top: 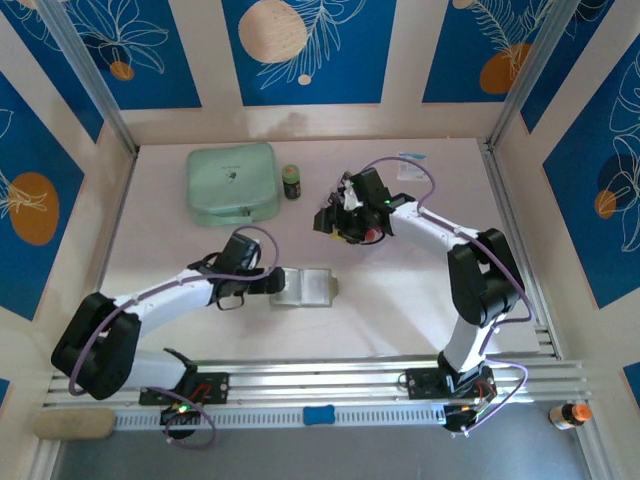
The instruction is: Put the credit cards into the card holder
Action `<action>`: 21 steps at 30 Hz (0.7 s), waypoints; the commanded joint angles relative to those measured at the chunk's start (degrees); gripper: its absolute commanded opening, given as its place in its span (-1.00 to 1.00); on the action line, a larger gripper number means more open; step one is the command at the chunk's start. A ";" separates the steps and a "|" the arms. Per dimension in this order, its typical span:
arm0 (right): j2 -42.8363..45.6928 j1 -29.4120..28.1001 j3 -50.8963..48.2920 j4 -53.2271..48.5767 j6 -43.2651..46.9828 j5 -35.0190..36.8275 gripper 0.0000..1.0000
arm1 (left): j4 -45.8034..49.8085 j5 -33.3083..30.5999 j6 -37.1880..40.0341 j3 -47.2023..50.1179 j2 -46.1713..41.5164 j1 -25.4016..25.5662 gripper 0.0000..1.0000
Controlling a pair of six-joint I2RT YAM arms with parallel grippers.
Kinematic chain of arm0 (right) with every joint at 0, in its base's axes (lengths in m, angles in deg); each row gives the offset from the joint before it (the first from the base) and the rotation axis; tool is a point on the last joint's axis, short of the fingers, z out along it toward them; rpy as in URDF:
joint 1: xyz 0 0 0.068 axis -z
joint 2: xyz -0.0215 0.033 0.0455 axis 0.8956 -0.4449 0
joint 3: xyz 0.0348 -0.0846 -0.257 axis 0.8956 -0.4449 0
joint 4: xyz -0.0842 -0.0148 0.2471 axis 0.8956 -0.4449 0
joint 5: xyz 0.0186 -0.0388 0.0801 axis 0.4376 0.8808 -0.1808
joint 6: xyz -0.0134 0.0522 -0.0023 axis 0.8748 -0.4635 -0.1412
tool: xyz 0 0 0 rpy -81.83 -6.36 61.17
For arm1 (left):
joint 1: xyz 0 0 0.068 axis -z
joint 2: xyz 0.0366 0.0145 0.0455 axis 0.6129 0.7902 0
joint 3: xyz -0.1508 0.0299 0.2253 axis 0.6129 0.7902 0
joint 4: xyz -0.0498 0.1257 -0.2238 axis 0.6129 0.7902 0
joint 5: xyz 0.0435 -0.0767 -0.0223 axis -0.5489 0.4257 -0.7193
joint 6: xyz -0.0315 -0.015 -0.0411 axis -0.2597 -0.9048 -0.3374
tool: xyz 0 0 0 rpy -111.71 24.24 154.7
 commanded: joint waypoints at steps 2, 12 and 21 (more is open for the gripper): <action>2.07 1.52 1.56 -4.28 4.28 -0.11 0.24 | 1.48 -0.28 -1.12 -4.71 0.59 1.66 1.00; -3.25 2.70 13.28 -14.35 13.63 6.42 0.16 | 4.73 -7.28 -1.17 -8.63 4.61 6.37 1.00; -13.40 1.74 27.34 -23.87 21.03 16.08 -0.25 | 4.01 -12.77 -5.60 -7.77 6.15 9.34 1.00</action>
